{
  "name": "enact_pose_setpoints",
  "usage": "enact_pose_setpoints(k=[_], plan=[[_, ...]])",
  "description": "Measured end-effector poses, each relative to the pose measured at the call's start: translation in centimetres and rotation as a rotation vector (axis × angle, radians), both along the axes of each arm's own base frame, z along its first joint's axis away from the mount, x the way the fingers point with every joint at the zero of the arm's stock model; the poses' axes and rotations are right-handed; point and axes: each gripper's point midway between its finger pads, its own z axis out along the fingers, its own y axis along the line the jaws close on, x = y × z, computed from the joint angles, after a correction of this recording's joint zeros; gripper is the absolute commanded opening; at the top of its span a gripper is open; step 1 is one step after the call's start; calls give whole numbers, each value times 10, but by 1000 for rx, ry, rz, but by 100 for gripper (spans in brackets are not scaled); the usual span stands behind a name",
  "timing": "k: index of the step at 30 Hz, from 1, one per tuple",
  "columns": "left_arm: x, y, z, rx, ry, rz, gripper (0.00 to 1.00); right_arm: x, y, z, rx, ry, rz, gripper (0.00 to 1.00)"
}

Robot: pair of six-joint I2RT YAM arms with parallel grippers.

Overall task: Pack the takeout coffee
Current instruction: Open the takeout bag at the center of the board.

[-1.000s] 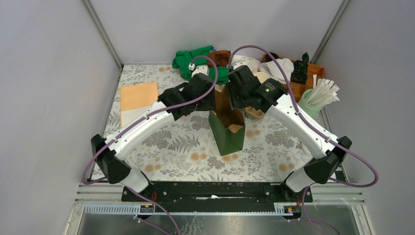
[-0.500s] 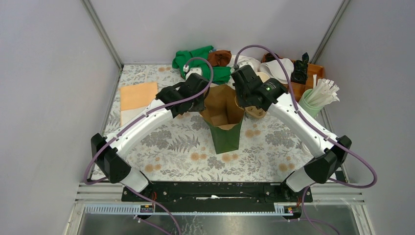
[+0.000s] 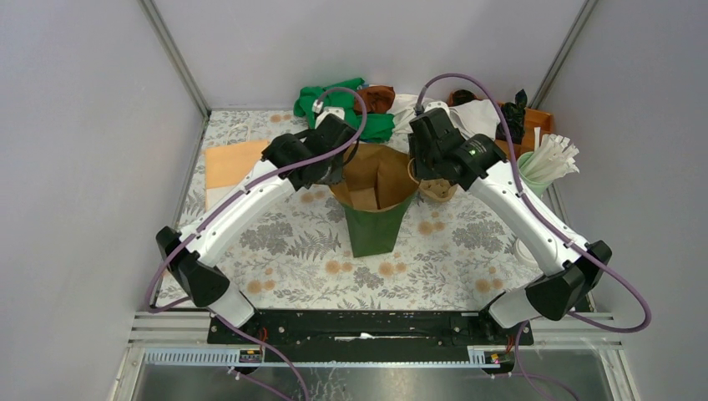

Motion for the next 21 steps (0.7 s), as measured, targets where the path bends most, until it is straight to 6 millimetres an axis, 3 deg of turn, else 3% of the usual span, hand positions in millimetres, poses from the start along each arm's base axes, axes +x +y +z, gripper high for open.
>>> enact_pose_setpoints(k=[5,13,18,21], plan=[[-5,-5,-12,20,54,-51,3,-7,16,7,78,19,79,69],[-5,-32,3,-58,79,-157,0,-31,67,41,326,66,314,82],[-6,-43,-3,-75,110,-194,0,-37,80,71,402,29,388,83],[-7,-45,-4,-79,121,-203,0,-35,81,99,425,-42,408,92]])
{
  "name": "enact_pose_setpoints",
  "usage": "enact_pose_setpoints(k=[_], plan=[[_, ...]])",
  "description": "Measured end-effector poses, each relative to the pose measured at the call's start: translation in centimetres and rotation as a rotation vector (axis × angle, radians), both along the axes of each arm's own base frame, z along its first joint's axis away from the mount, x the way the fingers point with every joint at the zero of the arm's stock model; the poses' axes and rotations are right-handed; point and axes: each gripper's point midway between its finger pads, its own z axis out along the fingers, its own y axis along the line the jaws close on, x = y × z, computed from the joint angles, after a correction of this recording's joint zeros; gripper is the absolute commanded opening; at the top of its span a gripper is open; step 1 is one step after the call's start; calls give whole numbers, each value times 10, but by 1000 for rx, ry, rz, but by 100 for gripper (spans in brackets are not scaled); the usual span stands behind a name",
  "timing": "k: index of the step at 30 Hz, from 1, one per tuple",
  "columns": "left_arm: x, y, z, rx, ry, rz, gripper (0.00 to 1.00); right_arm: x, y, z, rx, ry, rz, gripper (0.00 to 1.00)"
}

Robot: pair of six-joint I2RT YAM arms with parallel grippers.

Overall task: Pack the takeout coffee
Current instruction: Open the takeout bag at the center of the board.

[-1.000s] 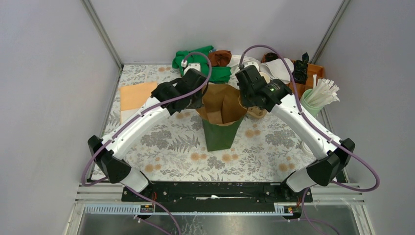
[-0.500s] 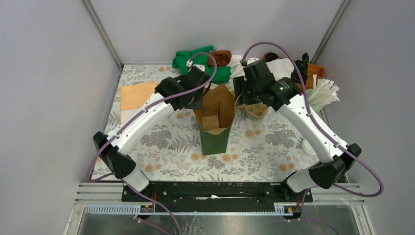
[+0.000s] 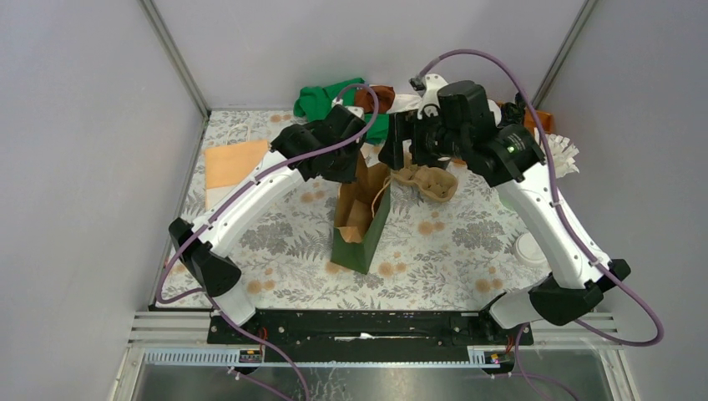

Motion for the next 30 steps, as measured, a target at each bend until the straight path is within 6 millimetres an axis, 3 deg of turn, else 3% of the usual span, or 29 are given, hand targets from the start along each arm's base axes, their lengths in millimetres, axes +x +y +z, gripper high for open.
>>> enact_pose_setpoints(k=[2,5,15,21,26,30], plan=[[0,0,0,-1,0,-1,0,-1,-1,13,18,-30,2,91],[-1,-1,0,-4,3,-4,0,-9,-1,28,52,-59,26,68],[-2,-4,-8,-9,18,-14,0,-27,23,32,147,-23,144,0],[-3,-7,-9,-21,26,-24,0,-16,51,13,118,13,172,0],[-6,-7,-7,-31,28,-31,0,-4,50,-28,34,52,136,0],[-9,-8,-6,-43,31,-48,0,-3,50,-49,-2,81,146,0]])
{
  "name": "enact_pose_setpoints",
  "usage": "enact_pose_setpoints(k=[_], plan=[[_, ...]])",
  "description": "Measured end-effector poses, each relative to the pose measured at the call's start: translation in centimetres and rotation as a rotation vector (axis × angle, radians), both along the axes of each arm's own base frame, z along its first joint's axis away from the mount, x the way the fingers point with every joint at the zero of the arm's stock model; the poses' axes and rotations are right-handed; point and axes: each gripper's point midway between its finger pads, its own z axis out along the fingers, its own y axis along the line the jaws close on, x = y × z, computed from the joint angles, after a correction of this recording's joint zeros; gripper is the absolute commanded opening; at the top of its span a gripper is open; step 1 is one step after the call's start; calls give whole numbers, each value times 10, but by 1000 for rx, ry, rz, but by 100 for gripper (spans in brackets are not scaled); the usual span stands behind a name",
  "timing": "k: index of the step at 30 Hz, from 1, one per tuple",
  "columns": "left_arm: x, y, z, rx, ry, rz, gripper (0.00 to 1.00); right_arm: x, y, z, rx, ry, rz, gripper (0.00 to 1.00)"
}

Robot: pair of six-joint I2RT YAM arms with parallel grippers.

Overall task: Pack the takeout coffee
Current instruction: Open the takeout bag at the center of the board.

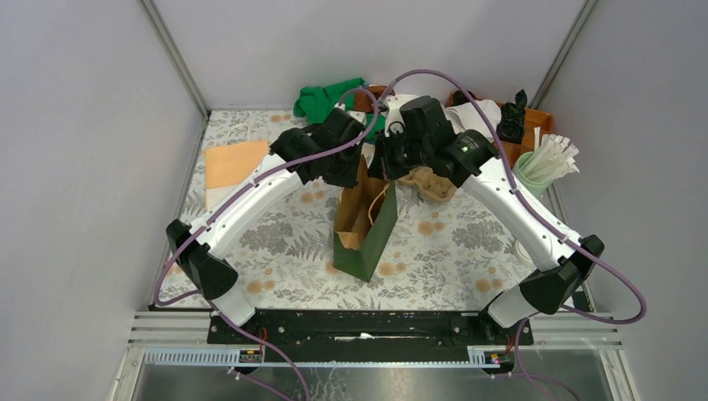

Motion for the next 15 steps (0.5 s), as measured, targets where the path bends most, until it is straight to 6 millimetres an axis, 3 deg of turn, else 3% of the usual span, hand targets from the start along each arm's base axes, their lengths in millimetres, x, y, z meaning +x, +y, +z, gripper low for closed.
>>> enact_pose_setpoints(k=[8,11,15], plan=[[-4,-6,0,-22,15,-36,0,-7,6,-34,-29,79,48,1],[-6,-7,0,-26,19,-47,0,-4,6,-40,-42,87,42,13],[-8,-8,0,-30,25,-67,0,13,-6,-48,-108,49,-57,22]])
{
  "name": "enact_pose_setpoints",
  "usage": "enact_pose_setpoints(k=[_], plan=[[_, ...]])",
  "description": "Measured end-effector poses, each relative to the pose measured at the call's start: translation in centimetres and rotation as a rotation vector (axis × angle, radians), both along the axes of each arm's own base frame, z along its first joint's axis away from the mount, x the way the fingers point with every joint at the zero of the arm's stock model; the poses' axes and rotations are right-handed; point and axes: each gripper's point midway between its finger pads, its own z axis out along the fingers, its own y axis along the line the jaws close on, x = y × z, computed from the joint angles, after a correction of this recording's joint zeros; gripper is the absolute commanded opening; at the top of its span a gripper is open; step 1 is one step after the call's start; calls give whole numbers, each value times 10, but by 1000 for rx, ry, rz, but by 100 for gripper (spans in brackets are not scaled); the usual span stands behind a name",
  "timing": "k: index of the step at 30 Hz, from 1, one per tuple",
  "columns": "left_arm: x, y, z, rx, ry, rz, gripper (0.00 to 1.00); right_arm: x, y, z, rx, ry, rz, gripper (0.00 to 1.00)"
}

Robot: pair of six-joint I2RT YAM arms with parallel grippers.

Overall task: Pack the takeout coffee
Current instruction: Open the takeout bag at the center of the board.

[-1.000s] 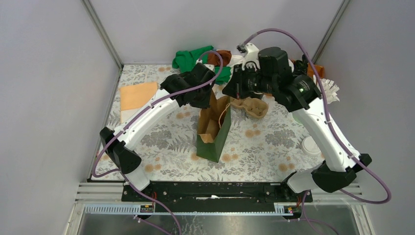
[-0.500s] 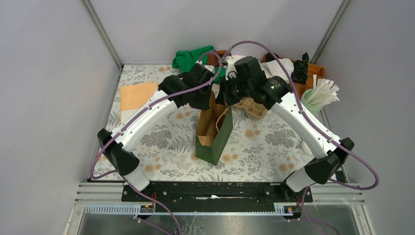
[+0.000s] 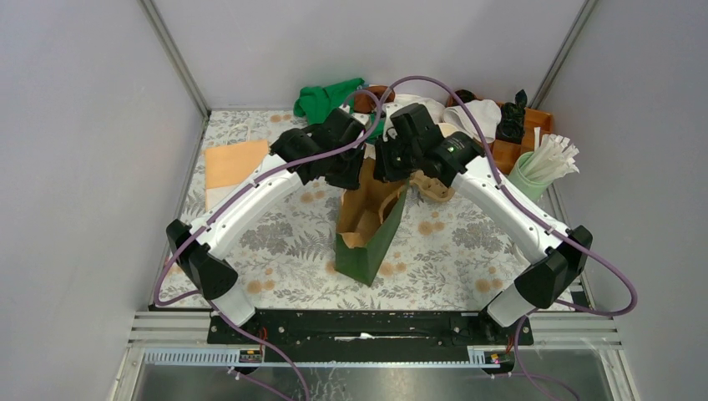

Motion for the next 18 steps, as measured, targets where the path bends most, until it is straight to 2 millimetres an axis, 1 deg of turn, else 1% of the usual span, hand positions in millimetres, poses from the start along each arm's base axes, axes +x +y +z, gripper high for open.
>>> enact_pose_setpoints(k=[2,4,8,10,12,14,17,18], plan=[[-1,-1,0,-1,3,-12,0,11,-9,-3,-41,-33,-63,26],[-4,-2,-2,-2,11,-33,0,21,-19,-8,-80,-67,-123,26],[-10,-1,-6,8,31,-64,0,32,-35,-15,-149,-104,-204,27],[-11,0,-6,9,33,-72,0,36,-40,-14,-167,-120,-229,30],[-12,0,-4,7,29,-75,0,36,-40,-15,-169,-122,-227,32],[-13,2,-3,8,27,-77,0,34,-37,-18,-163,-117,-201,32],[-13,2,-3,10,23,-82,0,24,-28,-28,-152,-84,-129,28],[-13,3,-3,11,22,-85,0,20,-26,-32,-152,-72,-109,28]])
